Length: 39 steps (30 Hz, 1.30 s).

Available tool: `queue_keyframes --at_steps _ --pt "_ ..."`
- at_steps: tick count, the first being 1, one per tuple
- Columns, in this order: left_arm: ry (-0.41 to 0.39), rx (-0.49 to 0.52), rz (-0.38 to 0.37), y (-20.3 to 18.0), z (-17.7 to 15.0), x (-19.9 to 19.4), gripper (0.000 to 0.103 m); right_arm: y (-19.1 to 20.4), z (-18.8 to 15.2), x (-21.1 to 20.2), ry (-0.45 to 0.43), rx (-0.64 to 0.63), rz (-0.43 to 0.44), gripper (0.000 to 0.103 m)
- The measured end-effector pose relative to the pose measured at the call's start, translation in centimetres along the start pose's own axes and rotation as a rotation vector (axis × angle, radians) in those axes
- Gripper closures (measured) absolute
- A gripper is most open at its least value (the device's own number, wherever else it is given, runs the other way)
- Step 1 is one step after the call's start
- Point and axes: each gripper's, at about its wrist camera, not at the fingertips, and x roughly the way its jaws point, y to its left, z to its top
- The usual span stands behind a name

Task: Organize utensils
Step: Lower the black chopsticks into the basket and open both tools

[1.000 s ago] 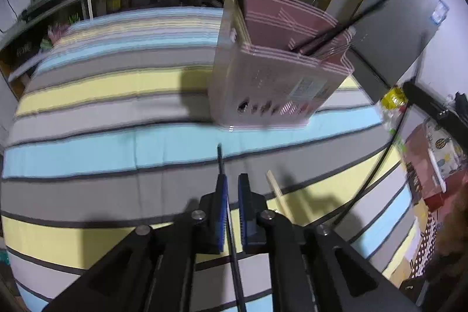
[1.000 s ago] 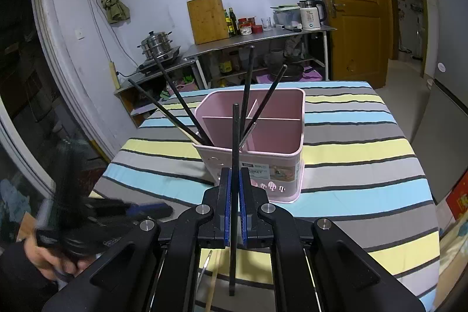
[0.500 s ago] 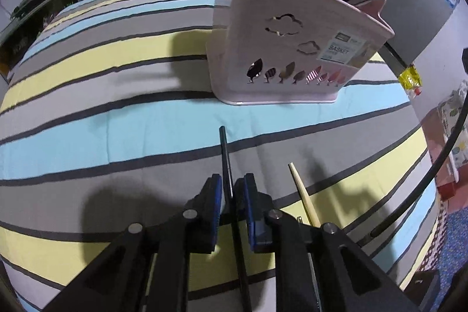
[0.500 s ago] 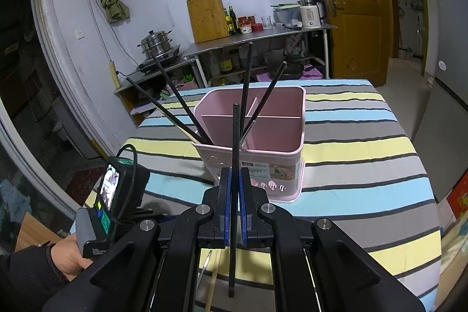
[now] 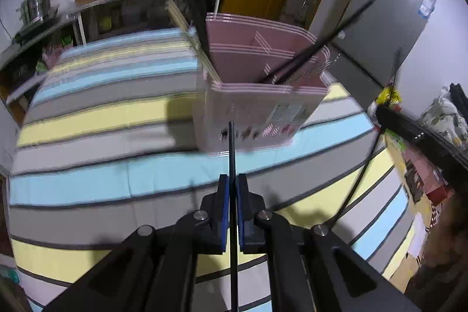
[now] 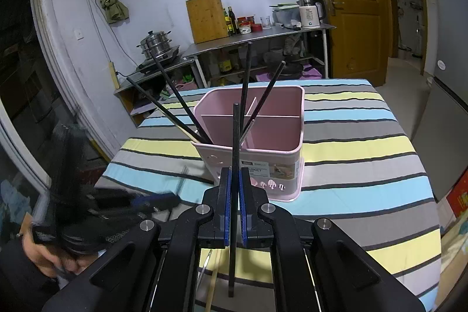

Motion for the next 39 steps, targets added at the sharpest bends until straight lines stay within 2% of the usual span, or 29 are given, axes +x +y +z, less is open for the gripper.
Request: queue_keyframes --at_steps 6,11,19,28,34,39 --pt "-0.119 0.016 -0.024 -0.3 2.0 -4.3 0.098 0.1 -0.1 -0.3 -0.003 0.001 -0.002 0.098" --pt "-0.171 0.021 -0.034 -0.1 2.5 -6.3 0.098 0.0 -0.2 -0.6 -0.005 0.001 -0.005 0.098" --pt "-0.185 0.001 -0.04 0.6 0.7 -7.6 0.098 0.1 -0.4 -1.3 -0.008 -0.006 -0.007 0.098" --pt "-0.143 -0.03 -0.033 1.4 -0.8 -8.9 0.098 0.8 -0.7 -2.3 -0.011 -0.02 -0.01 0.098" --pt "-0.108 -0.035 -0.039 1.6 -1.0 -9.4 0.098 1.1 -0.7 -2.6 -0.019 -0.02 -0.007 0.098" --pt "-0.12 -0.042 -0.051 1.5 0.0 -9.4 0.098 1.3 0.0 -3.2 -0.052 -0.016 0.003 0.098"
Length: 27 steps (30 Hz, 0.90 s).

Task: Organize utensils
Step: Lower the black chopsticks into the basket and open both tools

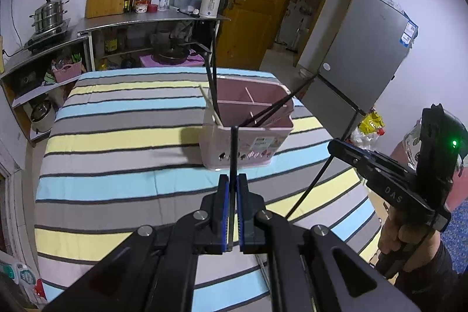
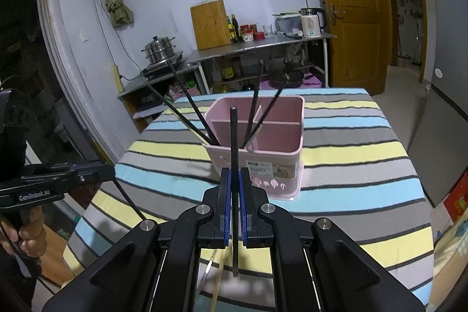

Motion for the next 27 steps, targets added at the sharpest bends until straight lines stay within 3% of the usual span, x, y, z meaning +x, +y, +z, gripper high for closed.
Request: queue_keyframes --at_steps 13,27 --pt "-0.159 0.0 -0.058 -1.2 6.2 -1.9 0.098 0.0 5.4 -2.2 -0.17 0.016 -0.001 0.098" --pt "-0.275 0.009 -0.054 -1.2 11.7 -2.0 0.098 0.1 10.5 -1.7 -0.302 0.057 0.014 0.098"
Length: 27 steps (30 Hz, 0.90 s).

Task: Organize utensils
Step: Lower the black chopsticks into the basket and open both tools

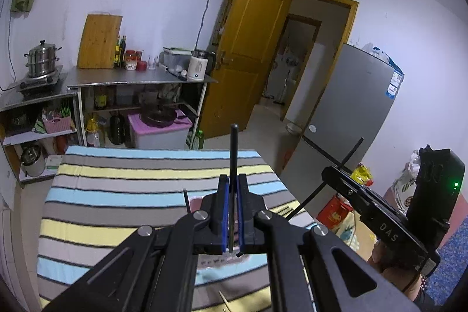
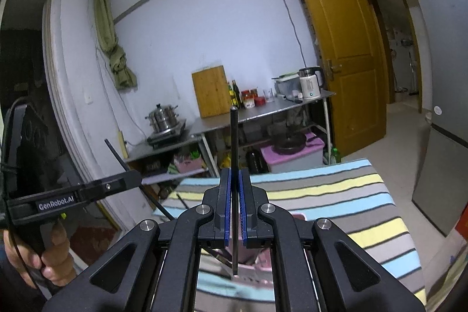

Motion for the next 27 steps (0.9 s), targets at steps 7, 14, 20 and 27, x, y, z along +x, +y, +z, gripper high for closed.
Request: queue_keyframes --at_steps 7,14,20,27 --pt "0.016 -0.014 0.018 0.8 -0.8 2.4 0.098 -0.6 -0.5 1.9 0.01 0.008 -0.028 0.098" --pt "0.072 -0.016 0.038 1.2 -2.5 4.8 0.098 -1.2 -1.6 3.3 0.041 0.003 -0.043 0.098" --pt "0.096 -0.008 0.053 1.2 -3.2 5.7 0.097 -1.3 -2.5 4.4 0.079 -0.021 -0.054 0.098" --pt "0.143 -0.012 0.057 1.7 -4.3 6.8 0.097 -1.6 -4.0 5.6 0.145 -0.033 -0.065 0.098"
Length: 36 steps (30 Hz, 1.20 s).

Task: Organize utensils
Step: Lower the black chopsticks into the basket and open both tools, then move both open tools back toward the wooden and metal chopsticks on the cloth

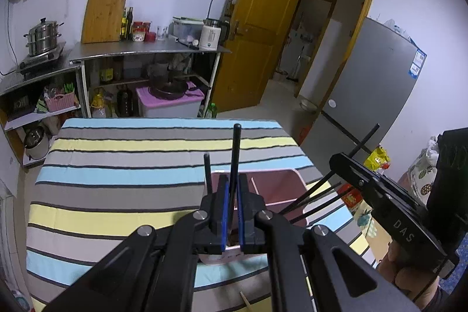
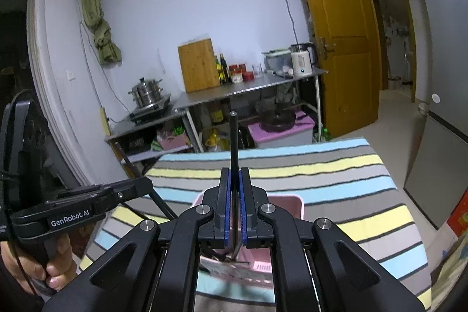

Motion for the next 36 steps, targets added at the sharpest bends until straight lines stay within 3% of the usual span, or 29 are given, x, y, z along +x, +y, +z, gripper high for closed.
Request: queue_keyframes --at_steps 12,17,29,36 --pt "0.031 0.018 0.022 -0.7 -0.8 0.5 0.095 -0.5 -0.2 -0.2 0.03 -0.006 0.003 0.095" --pt "-0.004 0.024 0.028 -0.7 -0.5 -0.8 0.077 -0.6 -0.1 -0.9 0.021 -0.009 0.005 0.094" --pt "-0.081 0.01 0.042 -0.1 -1.8 -5.0 0.075 -1.4 -1.3 -5.3 -0.019 0.002 0.004 0.093" --pt "-0.058 0.004 0.055 0.1 -5.0 -6.1 0.075 -2.4 -4.3 -7.4 0.012 0.034 -0.001 0.093"
